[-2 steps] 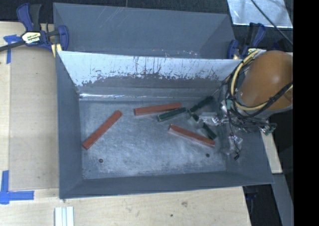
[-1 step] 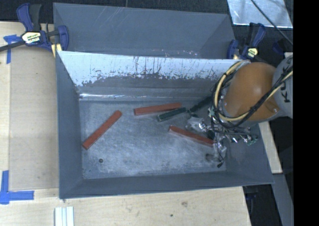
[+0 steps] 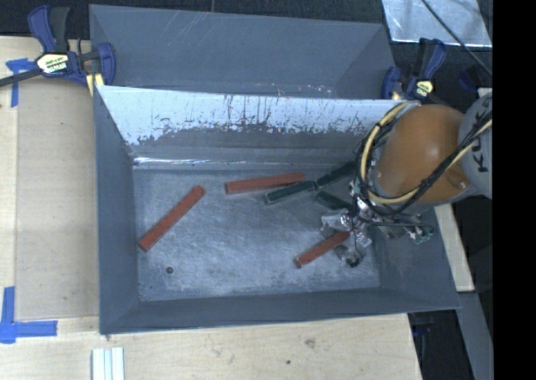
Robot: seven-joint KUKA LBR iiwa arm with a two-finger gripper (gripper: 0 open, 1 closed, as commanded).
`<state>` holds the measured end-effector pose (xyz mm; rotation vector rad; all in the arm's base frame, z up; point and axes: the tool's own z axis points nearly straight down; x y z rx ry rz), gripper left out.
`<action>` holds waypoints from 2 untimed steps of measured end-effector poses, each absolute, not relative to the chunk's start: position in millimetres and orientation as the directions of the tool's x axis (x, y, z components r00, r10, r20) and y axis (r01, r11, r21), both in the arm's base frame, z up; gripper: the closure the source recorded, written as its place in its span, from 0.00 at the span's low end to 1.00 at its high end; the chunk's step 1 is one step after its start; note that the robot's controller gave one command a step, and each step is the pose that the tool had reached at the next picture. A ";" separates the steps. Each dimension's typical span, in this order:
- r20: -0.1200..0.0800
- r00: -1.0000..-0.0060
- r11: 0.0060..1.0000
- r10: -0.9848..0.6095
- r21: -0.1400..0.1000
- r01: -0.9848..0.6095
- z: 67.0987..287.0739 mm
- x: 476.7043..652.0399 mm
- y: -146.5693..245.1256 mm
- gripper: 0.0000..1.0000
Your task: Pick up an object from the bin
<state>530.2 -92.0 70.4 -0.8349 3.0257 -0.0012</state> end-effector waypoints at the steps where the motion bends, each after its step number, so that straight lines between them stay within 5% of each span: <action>1: -0.011 -0.825 0.825 -0.566 -0.009 -0.565 198.7 569.5 -90.3 1.00; 2: -0.005 -0.560 0.560 -0.829 -0.005 -0.829 237.7 574.2 -26.0 1.00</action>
Offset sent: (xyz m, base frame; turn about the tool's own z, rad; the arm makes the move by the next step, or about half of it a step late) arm 0.0358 0.0021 0.1228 -0.0636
